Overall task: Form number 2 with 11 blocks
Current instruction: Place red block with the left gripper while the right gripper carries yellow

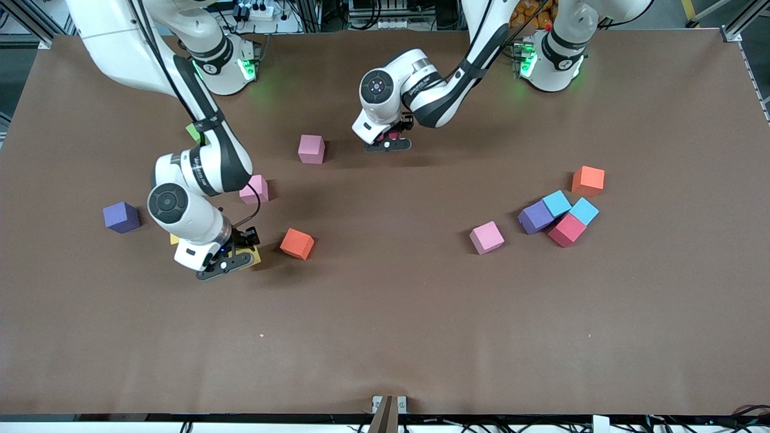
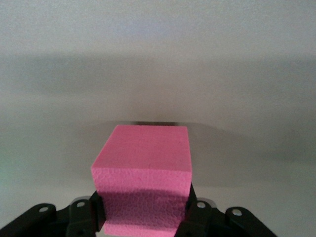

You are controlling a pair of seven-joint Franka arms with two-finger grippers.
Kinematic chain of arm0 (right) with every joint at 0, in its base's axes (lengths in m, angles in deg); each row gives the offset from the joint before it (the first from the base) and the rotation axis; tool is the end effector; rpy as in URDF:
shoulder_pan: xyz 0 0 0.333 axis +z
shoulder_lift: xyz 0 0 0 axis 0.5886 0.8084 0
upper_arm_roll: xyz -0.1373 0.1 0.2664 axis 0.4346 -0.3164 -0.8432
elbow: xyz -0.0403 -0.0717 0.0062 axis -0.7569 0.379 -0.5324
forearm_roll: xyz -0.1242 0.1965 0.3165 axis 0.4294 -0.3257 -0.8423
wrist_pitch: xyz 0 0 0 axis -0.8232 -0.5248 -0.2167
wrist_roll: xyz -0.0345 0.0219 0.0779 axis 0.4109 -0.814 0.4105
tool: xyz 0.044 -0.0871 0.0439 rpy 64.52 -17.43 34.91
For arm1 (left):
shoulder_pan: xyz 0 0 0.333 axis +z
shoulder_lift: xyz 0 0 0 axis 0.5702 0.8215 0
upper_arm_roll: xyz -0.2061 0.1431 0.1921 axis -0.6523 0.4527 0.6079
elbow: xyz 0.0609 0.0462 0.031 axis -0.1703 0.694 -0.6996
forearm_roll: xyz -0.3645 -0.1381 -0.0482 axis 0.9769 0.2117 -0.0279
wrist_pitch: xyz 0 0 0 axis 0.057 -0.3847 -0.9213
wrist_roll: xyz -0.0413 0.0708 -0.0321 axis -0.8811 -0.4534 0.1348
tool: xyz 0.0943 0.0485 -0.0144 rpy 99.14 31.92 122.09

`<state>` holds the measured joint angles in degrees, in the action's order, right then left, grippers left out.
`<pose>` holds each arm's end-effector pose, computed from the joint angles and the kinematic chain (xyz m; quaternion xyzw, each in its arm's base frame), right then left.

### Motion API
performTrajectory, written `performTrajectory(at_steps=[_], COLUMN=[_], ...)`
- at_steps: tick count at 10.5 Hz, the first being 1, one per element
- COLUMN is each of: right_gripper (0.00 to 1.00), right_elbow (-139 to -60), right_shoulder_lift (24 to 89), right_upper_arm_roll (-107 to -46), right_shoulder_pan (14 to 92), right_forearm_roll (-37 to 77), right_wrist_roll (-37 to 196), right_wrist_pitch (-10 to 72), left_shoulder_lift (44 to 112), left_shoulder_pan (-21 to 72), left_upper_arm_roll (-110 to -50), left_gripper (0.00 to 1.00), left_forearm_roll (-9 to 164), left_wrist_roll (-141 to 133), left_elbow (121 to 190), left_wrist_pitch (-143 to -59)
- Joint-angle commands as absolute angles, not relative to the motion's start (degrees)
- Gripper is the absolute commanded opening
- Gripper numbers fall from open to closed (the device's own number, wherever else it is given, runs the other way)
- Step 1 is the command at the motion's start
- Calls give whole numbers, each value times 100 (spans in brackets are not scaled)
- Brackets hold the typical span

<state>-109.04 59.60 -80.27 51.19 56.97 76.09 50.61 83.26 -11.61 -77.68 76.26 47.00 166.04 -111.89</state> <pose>0.6150 0.1477 0.2533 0.9820 0.1891 -0.0031 0.0046 0.2817 -0.5352 0.2064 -0.9872 -0.0186 0.1557 0.0280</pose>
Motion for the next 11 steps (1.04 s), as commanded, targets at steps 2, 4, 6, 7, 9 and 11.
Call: performTrajectory(at_steps=[2,4,6,7,9,11], right_gripper=[23,23,24,24,24,24], right_elbow=[-10916,-10916,-10907,-10907,-10881,-10942], right_shoulder_lift=[5924,5915,5898,5767,5556,5336], right_upper_arm_roll=[-8068,-8068,-8077,-8077,-8129,-8147], right_shoulder_pan=[5074,5082,5117,5152,5283,5896], right_forearm_roll=[5603,5603,5603,5611,5603,5603], right_wrist_roll=[7508,7508,7560,7578,7953,8385], right_wrist_pitch=[4988,4988,4979,4866,4375,4128], left_shoulder_lift=[8097,7457,6815,6629,6592,6740], left_shoulder_pan=[-1191,-1043,-465,-87,564,768], left_upper_arm_roll=[-7645,-7487,-7487,-7487,-7330,-7127], left_gripper=[100,100,100,100,100,100], left_forearm_roll=[7774,7730,7730,7730,7791,7712], left_wrist_roll=[4683,4517,4148,4025,4006,3849], left_elbow=[16548,16548,16548,16548,16347,16215], left_wrist_pitch=[-11146,-10665,-10137,-9926,-9810,-9810])
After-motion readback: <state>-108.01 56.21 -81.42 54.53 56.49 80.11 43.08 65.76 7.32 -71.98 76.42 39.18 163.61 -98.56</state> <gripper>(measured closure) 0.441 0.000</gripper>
